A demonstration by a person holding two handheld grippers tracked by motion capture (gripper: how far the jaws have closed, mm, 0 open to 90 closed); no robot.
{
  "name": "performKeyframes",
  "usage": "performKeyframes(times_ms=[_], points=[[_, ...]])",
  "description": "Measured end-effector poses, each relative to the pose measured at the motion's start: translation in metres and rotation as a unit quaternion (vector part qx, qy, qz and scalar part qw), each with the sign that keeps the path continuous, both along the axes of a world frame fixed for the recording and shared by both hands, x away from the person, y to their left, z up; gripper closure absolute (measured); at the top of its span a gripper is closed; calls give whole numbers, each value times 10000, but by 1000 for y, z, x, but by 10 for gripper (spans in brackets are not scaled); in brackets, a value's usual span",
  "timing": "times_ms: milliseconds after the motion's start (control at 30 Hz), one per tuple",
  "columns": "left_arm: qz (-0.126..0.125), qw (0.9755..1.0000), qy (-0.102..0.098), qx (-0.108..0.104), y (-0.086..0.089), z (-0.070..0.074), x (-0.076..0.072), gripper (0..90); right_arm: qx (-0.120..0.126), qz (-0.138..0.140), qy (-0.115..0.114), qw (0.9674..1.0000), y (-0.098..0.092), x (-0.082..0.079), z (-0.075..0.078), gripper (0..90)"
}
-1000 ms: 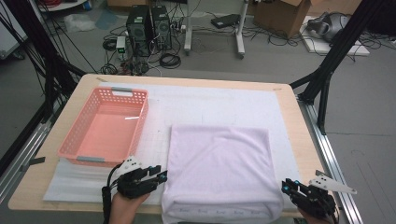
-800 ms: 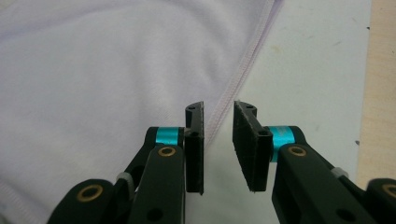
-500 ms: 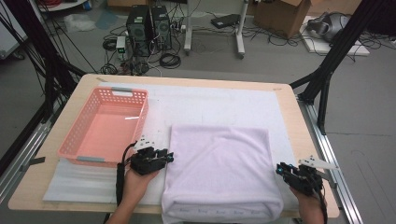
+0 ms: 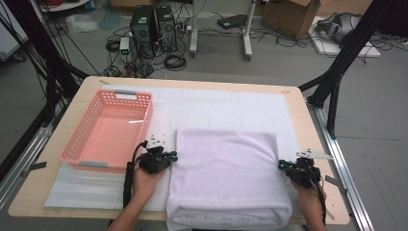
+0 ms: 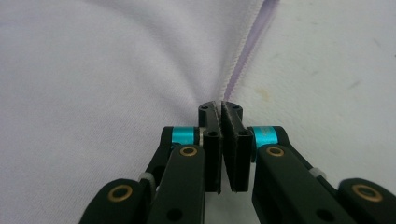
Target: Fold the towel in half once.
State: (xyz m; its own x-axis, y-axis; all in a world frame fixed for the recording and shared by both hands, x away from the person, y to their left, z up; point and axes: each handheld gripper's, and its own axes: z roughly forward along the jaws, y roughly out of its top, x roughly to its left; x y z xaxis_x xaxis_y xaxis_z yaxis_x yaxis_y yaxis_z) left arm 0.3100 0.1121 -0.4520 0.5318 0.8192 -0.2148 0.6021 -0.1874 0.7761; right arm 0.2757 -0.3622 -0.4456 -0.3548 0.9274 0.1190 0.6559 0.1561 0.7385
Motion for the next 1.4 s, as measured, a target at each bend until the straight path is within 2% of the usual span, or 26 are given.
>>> performKeyframes(times_ms=[67, 100, 167, 233, 300, 367, 400, 467, 533, 567, 633, 733, 800, 900, 967, 1033, 1067, 1100, 1133, 1200, 1267, 1333, 1400], points=[[46, 10000, -24, -16, 2, 1, -1, 837, 94, -13, 31, 9999, -2, -1, -1, 839], [102, 9999, -74, -64, 3, 1, 0, 759, 55, -33, -5, 10000, -2, -1, -1, 797], [78, 9992, -235, -303, 3, 0, 3, 623, 25, -45, -40, 10000, -2, -1, 1, 696], [104, 9987, -203, -459, 4, 0, 7, 595, 67, -1, -142, 9999, -3, 0, 5, 630], [26, 9987, -128, -498, 2, 0, 15, 530, 218, 110, -261, 9994, -5, 3, 8, 554], [-13, 9983, -178, -546, -2, 0, 22, 513, 211, 192, -305, 9991, -5, 7, 10, 515], [45, 9980, -214, -585, -4, -1, 24, 510, 184, 214, -323, 9991, -5, 9, 10, 502], [220, 9972, -155, -693, -2, -1, 29, 505, 175, 242, -336, 9990, -5, 14, 11, 487], [292, 9978, -221, -556, -1, 1, 33, 489, 171, 281, -367, 9988, -4, 21, 13, 482], [277, 9978, -279, -538, -1, 1, 35, 514, 198, 299, -374, 9987, -4, 25, 13, 472], [152, 9977, -356, -548, -3, 4, 39, 495, 182, 304, -345, 9988, -2, 32, 14, 466], [35, 9972, -602, -443, -5, 8, 45, 475, 147, 343, -259, 9990, 0, 42, 14, 460], [19, 9984, -514, -225, -8, 9, 53, 446, 153, 359, -242, 9989, 0, 47, 13, 453], [142, 9990, -417, -87, -11, 10, 66, 434, 147, 345, -206, 9991, -1, 52, 12, 442], [249, 9994, -257, -20, -12, 9, 75, 425, 115, 332, -149, 9993, -1, 58, 10, 431], [357, 9990, -282, -50, -12, 6, 79, 426, 106, 310, -103, 9994, 0, 63, 8, 418], [384, 9992, -135, 2, -11, 1, 82, 425, 114, 279, -81, 9995, -1, 66, 6, 413], [370, 9993, -102, 15, -11, -1, 82, 426, 119, 216, 6, 9997, -1, 68, 3, 407], [389, 9992, -119, 31, -12, 0, 82, 433, 105, 181, 79, 9997, -1, 70, 1, 402], [332, 9992, -172, 151, -14, 0, 81, 438, 95, 147, 80, 9998, -1, 72, -1, 408], [264, 9990, -211, 298, -17, 0, 79, 500, -13, 179, 77, 9998, 1, 73, -1, 429], [252, 9975, -332, 571, -21, 0, 77, 523, -174, 200, 97, 9996, 3, 74, 1, 461], [316, 9974, -312, 566, -21, 1, 76, 564, -255, 96, 143, 9995, 6, 75, 2, 527]])
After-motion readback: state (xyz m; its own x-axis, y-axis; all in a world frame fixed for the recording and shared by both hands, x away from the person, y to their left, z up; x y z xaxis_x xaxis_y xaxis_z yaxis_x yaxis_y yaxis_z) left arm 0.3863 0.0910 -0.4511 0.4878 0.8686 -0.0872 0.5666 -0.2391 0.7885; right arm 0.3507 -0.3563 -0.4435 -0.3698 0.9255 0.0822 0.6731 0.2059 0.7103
